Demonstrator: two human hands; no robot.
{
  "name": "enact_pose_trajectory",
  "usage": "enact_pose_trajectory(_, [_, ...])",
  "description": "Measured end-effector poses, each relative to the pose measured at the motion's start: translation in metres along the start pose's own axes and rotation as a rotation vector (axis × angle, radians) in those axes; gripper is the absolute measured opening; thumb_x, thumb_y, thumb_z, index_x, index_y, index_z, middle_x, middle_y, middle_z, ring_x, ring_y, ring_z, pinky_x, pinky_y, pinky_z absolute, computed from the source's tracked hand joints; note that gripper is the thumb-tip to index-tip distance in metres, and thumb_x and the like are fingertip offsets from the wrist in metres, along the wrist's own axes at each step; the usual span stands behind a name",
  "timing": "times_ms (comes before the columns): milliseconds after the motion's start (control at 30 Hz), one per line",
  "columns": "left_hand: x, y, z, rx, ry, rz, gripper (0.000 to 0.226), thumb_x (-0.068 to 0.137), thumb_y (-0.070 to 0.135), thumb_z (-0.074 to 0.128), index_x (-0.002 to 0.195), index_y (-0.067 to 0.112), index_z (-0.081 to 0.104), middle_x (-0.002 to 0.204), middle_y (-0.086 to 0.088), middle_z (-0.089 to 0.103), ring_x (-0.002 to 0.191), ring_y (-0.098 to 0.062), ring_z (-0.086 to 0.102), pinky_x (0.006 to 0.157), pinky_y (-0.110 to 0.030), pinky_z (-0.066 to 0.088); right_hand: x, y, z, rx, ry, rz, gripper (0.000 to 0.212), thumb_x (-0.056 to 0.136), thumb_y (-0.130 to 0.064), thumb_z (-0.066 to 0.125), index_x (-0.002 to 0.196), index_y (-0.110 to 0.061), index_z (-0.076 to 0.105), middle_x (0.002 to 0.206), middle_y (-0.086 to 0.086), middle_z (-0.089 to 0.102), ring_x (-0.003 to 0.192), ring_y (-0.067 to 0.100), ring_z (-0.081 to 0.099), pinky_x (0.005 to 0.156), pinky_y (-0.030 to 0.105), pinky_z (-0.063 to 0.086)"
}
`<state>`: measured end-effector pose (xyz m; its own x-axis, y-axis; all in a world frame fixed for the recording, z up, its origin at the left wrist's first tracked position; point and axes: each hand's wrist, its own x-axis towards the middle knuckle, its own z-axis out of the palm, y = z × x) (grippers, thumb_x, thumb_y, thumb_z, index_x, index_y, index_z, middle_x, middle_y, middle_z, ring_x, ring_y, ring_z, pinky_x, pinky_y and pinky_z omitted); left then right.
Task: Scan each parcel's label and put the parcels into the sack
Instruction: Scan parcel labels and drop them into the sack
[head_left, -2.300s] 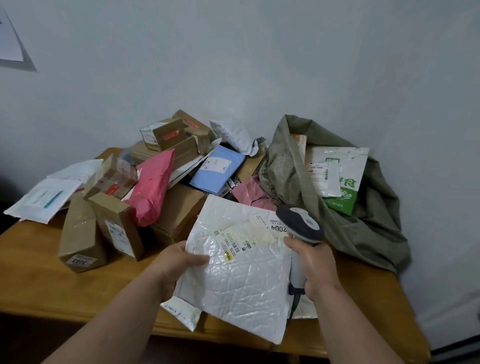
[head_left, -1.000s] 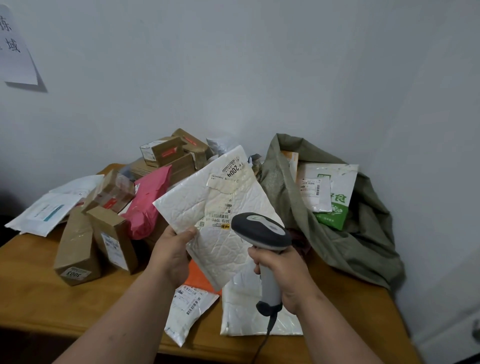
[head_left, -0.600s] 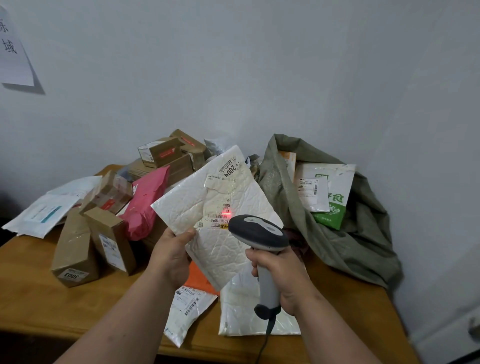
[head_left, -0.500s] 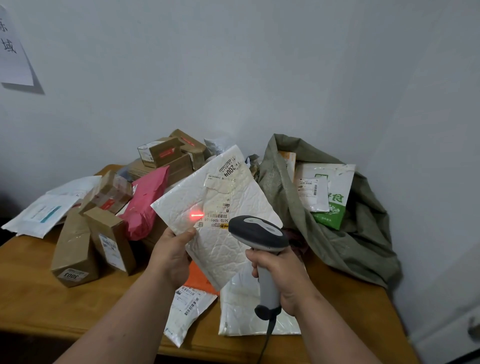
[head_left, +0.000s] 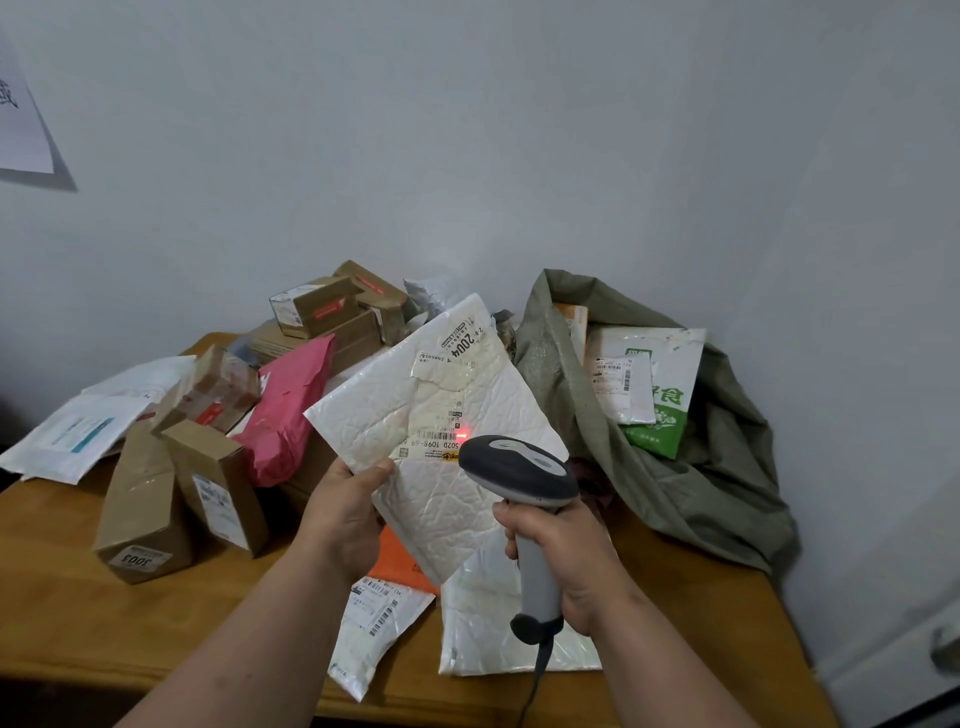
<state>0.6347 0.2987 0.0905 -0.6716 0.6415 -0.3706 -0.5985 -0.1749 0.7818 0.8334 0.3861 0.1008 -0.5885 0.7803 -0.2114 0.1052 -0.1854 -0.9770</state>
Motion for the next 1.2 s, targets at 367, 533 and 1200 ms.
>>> enact_pose_trajectory(367, [0.012,0.003,0.005,0.054,-0.155,-0.074,0.040,0.093,-0.008,0.051,0.124,0.015,0.063,0.116,-0.017,0.072,0.108,-0.038,0.067,0.095,-0.054,0.051,0.015,0.003,-0.032,0.074,0.248,0.059,0.037,0.075,-0.014,0.084,0.110,-0.012,0.072,0.107,0.012,0.072,0.101,0.033,0.065,0.088,0.052,0.054])
enact_pose_trajectory(533, [0.022,-0.009,0.026,0.110,-0.289,-0.204,0.040,0.092,-0.004,0.047,0.124,0.013,0.064,0.115,-0.022,0.071,0.095,-0.037,0.072,0.078,-0.049,0.057,0.009,0.008,-0.060,0.261,0.240,0.128,0.040,0.058,-0.011,0.084,0.097,-0.007,0.078,0.100,0.014,0.078,0.092,0.032,0.074,0.080,0.045,0.059])
enact_pose_trajectory(1200, [0.132,-0.071,0.304,0.808,-0.407,0.196,0.034,0.099,0.029,0.057,0.131,0.039,0.059,0.121,0.007,0.065,0.103,-0.010,0.064,0.081,-0.029,0.055,0.173,-0.069,-0.271,0.116,0.912,-0.248,0.030,0.078,-0.008,0.079,0.089,-0.032,0.065,0.092,-0.013,0.070,0.093,0.014,0.067,0.083,0.031,0.048])
